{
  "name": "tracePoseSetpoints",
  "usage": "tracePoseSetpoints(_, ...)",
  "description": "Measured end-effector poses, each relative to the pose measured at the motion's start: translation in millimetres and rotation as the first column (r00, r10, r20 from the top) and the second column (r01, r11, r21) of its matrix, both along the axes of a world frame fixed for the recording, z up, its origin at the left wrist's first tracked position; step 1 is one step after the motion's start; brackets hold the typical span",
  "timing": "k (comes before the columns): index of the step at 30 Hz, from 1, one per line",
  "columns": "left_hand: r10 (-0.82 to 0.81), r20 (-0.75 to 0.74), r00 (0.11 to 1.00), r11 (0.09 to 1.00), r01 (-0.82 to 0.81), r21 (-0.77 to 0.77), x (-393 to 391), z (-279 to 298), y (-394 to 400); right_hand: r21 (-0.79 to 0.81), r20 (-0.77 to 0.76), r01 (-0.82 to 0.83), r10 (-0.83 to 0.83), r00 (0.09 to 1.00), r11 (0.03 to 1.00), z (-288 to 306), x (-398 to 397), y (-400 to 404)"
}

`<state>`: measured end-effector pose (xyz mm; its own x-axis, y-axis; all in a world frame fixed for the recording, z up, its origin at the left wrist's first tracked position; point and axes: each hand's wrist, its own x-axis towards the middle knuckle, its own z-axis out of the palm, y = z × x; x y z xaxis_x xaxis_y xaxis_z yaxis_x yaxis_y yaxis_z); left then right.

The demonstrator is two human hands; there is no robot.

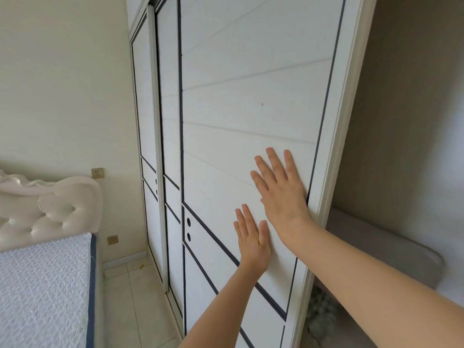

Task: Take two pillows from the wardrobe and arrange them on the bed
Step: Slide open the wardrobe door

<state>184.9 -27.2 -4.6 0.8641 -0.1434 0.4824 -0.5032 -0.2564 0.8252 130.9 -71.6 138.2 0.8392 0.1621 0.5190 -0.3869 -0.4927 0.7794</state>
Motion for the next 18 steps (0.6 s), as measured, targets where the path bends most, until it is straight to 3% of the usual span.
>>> tracePoseSetpoints(14,-0.066,-0.090,0.994,0.997,0.061,-0.052,145,4,67,-0.071,-0.101,-0.035,0.027,0.995,0.997,9,141,57)
tracePoseSetpoints(18,-0.049,-0.076,0.996,0.996,0.043,-0.078,176,6,76,-0.173,-0.135,-0.073,0.049,0.990,0.982,17,168,54)
